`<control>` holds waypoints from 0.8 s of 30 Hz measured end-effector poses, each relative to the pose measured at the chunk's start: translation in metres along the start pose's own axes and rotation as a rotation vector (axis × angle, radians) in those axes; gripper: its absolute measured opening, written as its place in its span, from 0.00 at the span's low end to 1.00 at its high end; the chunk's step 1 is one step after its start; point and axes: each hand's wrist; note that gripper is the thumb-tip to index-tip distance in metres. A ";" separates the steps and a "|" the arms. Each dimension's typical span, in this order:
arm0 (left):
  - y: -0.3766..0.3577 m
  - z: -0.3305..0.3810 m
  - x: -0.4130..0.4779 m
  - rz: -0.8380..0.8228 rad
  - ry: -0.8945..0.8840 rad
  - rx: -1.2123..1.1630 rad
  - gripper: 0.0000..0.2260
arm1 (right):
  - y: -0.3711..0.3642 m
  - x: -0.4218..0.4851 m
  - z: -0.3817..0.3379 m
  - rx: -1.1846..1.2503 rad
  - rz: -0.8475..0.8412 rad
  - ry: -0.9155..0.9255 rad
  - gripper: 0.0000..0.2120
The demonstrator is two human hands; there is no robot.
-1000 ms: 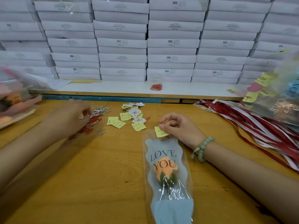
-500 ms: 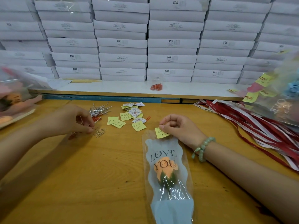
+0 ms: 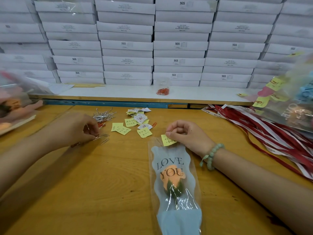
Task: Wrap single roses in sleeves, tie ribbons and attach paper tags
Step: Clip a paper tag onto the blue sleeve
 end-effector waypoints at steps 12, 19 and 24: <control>-0.001 -0.005 0.001 0.029 -0.065 0.128 0.07 | 0.000 0.000 -0.001 -0.015 -0.009 -0.005 0.02; -0.006 -0.002 0.004 0.043 -0.118 0.312 0.04 | -0.001 -0.001 -0.002 -0.010 -0.009 -0.007 0.02; -0.012 0.001 0.003 0.060 -0.081 0.301 0.04 | 0.000 -0.001 -0.001 -0.010 -0.009 -0.004 0.03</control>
Point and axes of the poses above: each hand's wrist, its own x-axis towards the middle knuckle, its own y-axis out of the back of the hand, z = x × y, and after that the axes turned 3 degrees about y, right-handed
